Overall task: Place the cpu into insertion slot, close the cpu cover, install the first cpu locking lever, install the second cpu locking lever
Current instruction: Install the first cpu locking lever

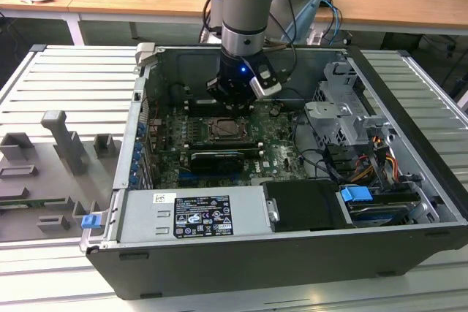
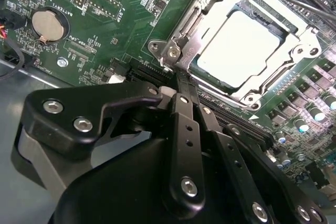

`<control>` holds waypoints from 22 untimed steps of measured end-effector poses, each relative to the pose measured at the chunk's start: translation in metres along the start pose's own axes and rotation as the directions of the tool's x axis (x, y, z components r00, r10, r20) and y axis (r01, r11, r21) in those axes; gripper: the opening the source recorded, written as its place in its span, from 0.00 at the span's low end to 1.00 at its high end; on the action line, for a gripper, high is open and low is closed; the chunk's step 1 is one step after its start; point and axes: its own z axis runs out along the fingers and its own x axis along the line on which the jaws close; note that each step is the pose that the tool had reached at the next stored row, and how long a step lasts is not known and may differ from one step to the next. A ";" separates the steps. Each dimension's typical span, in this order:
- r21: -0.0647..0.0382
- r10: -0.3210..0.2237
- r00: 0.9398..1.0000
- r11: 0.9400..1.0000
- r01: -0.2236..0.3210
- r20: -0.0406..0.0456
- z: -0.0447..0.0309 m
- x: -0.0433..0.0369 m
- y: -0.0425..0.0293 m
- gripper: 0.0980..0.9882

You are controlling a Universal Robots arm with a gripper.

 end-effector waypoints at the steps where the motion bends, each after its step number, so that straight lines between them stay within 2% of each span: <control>1: -0.002 0.000 1.000 1.000 0.000 0.000 0.0001 0.0000 0.0001 0.01; 5: -0.005 0.000 1.000 1.000 0.000 0.001 -0.0023 -0.0002 0.0004 0.01; 10: -0.005 0.000 1.000 1.000 0.000 0.000 -0.0166 -0.0001 0.0014 0.01; 15: -0.005 0.000 1.000 1.000 0.000 0.000 -0.0172 0.0001 -0.0038 0.01; 22: -0.005 0.000 1.000 1.000 0.000 0.000 -0.0175 0.0002 -0.0072 0.01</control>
